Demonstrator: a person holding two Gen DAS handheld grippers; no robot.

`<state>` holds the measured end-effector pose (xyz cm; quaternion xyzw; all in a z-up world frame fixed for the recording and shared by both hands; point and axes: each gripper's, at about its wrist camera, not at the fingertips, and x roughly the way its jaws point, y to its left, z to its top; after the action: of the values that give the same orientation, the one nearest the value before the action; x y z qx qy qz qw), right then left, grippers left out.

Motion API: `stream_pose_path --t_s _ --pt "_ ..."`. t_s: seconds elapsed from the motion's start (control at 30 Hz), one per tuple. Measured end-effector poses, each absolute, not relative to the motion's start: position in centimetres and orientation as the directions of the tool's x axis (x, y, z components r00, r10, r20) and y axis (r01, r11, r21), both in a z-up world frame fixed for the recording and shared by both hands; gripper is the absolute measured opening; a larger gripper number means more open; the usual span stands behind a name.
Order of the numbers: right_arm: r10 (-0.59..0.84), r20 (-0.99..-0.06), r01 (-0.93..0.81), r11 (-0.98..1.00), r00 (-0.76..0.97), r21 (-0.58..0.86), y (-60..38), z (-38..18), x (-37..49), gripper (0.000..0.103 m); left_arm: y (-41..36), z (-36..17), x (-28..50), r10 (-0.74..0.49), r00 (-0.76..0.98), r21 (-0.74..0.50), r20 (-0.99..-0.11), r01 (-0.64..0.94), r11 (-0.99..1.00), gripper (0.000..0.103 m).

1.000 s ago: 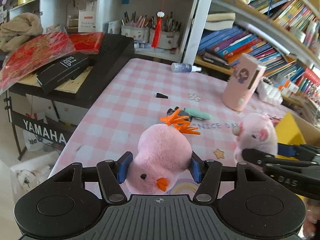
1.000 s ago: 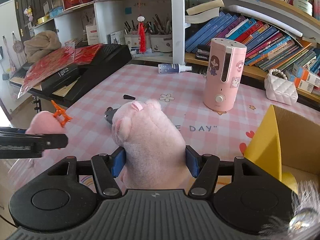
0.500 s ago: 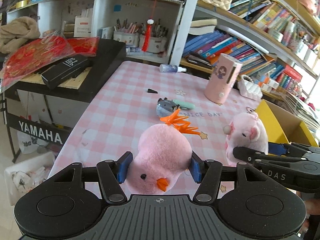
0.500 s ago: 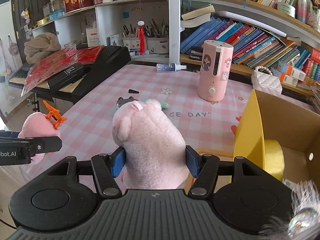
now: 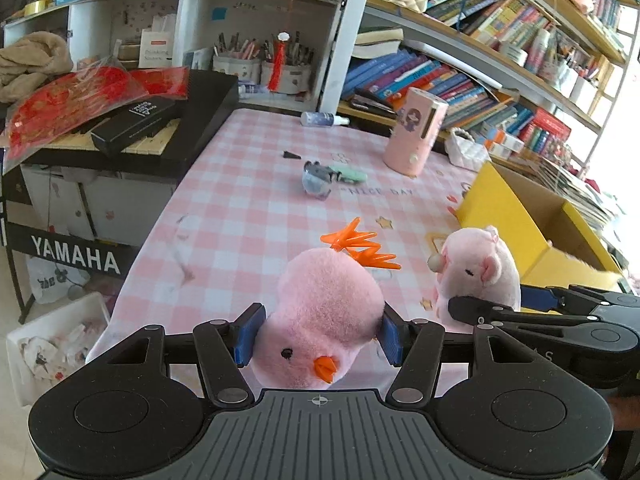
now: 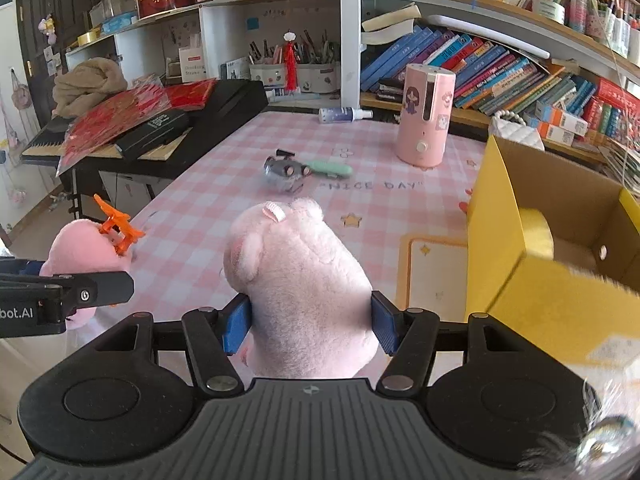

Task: Organize objects
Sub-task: 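Lift and carry both plush toys with both tools toward the yellow box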

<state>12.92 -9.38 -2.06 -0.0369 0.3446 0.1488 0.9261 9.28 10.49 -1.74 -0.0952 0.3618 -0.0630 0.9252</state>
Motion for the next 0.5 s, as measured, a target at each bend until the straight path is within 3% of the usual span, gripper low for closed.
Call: stream_pose_path --t_s 0.5 --pt "0.196 -0.653 -0.200 0.977 0.731 0.070 -10.1 -2.9 5.0 0.059 9.5 -2.2 4.3 -0.263 0.695 -0.210 -0.670 0.162 0.964 0.058"
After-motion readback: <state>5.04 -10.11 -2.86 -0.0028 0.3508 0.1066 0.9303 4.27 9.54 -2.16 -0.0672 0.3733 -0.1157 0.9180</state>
